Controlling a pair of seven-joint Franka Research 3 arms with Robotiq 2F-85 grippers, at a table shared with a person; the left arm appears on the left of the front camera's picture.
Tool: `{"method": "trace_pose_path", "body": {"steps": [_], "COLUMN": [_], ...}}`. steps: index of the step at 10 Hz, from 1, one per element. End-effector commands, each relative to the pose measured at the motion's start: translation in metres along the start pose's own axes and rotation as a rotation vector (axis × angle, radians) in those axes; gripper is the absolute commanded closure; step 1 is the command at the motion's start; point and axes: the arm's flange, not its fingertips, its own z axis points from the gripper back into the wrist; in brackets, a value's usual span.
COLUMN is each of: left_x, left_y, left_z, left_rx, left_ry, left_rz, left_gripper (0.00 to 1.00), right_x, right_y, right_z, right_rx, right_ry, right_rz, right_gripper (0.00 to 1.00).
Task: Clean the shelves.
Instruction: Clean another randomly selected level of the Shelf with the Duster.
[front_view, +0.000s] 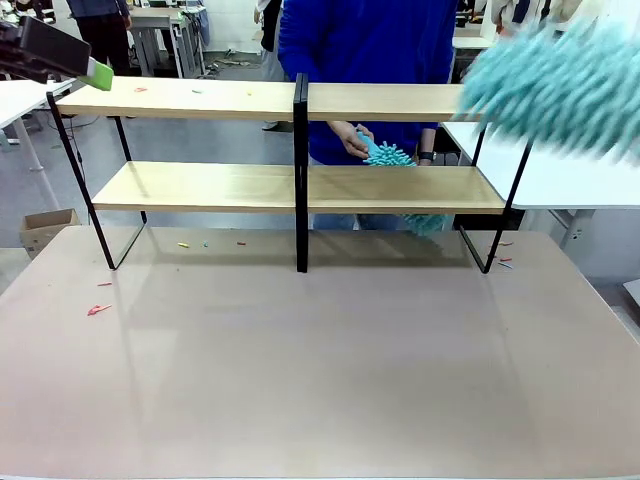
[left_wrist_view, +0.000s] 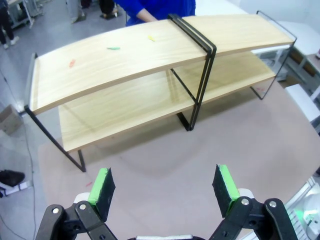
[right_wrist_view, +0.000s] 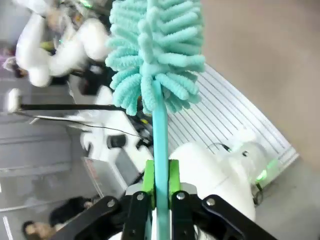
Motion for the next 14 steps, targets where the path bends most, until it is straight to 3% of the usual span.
{"method": "trace_pose_path", "body": {"steps": [1, 2, 3, 4, 5, 6, 8, 9, 10, 11, 12, 13, 14], "left_x": [0.0, 0.0, 0.0, 0.0, 0.0, 0.0, 0.0, 0.0, 0.0, 0.0, 0.0, 0.0, 0.0], "left_y": [0.0, 0.0, 0.0, 0.0, 0.0, 0.0, 0.0, 0.0, 0.0, 0.0, 0.0, 0.0, 0.0], "left_z": [0.002, 0.002, 0.002, 0.002, 0.002, 0.002, 0.002, 0.002, 0.002, 0.002, 0.002, 0.002, 0.002], "left_rx": [0.007, 0.007, 0.007, 0.007, 0.007, 0.007, 0.007, 0.007, 0.007, 0.007, 0.007, 0.007, 0.007], "left_ry": [-0.001, -0.001, -0.001, -0.001, -0.001, -0.001, -0.001, -0.001, -0.001, -0.001, -0.001, -0.001, -0.001], "left_rz": [-0.002, -0.002, -0.002, -0.002, -0.002, -0.002, -0.002, -0.002, -0.002, -0.002, -0.002, -0.002, -0.002], "left_gripper": [0.0, 0.0, 0.0, 0.0, 0.0, 0.0, 0.0, 0.0, 0.0, 0.0, 0.0, 0.0, 0.0], "right_x": [0.016, 0.019, 0.012, 0.026, 0.026, 0.022, 0.068, 0.107, 0.132, 0.159, 0.185, 0.205, 0.203], "right_y": [0.023, 0.034, 0.047, 0.019, 0.019, 0.038, 0.041, 0.037, 0.034, 0.033, 0.027, 0.021, 0.016], "right_z": [-0.102, -0.149, -0.161, -0.109, -0.109, -0.163, -0.214, -0.25, -0.274, -0.306, -0.334, -0.356, -0.336], "right_rx": [-0.223, -0.284, -0.309, -0.186, -0.186, -0.266, -0.351, -0.418, -0.548, -0.59, -0.71, -0.657, -0.514], "right_ry": [0.052, 0.108, 0.34, 0.133, 0.133, 0.245, 0.343, 0.225, 0.168, 0.151, 0.08, 0.08, 0.223], "right_rz": [0.112, 0.155, 0.299, 0.054, 0.054, 0.14, 0.27, 0.172, 0.138, 0.166, 0.162, 0.207, 0.185], "right_gripper": [0.88, 0.88, 0.88, 0.88, 0.88, 0.88, 0.88, 0.88, 0.88, 0.88, 0.88, 0.88, 0.88]}}
